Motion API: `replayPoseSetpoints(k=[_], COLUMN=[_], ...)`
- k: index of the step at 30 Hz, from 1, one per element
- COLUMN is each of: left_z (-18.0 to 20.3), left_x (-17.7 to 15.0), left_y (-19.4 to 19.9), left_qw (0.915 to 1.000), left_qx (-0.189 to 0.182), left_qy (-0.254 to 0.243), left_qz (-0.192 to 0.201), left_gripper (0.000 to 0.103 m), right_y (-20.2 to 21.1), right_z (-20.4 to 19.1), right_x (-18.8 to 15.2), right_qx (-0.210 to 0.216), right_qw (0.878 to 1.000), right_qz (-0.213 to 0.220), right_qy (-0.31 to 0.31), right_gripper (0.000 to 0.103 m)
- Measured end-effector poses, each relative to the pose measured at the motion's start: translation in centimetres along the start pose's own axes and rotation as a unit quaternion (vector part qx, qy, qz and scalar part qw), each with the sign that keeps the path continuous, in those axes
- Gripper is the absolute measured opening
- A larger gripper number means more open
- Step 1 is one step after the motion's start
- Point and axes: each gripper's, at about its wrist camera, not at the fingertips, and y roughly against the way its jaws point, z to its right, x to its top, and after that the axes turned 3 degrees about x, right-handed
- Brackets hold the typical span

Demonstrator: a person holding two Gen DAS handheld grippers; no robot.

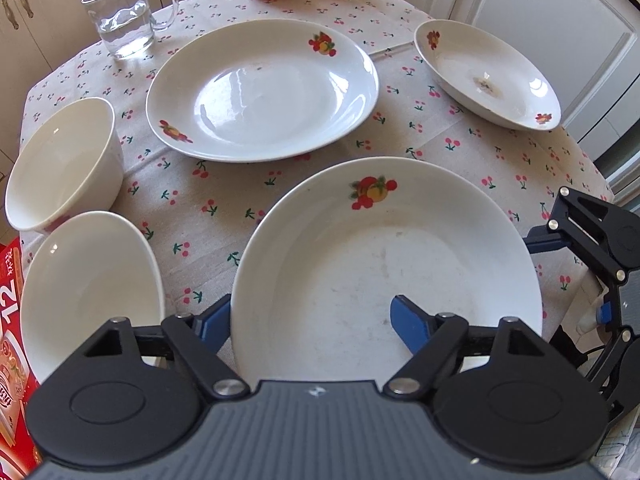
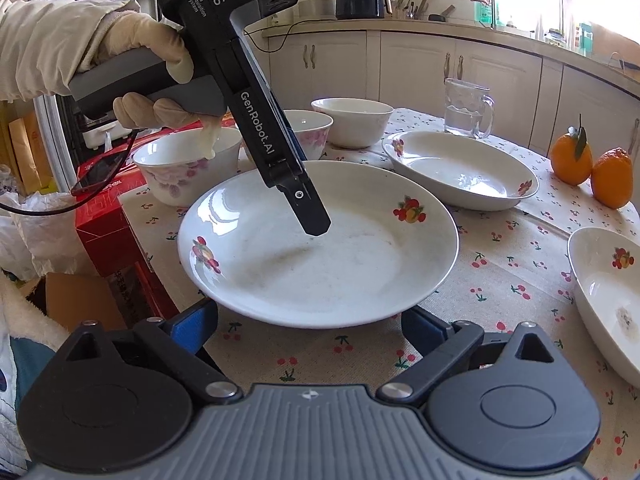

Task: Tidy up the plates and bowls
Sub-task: 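Lift and carry the plate toward another white plate with the left gripper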

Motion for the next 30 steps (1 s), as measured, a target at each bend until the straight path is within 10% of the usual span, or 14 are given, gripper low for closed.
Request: replayPoseSetpoints(k=[30], left_z=[0.7], left_x=[1.0], left_y=[-0.7], left_qw=[0.9994], left_qx=[-0.028], left_qy=[-0.014], left_qz=[-0.016], left_gripper=[0.081], right_y=[0.3], right_z=[0.3], right_x=[0.2], right_qx=[-0.008], right_qw=[0.999], right_qz=[-0.032], right_qy=[-0.003], right_gripper=[0.095])
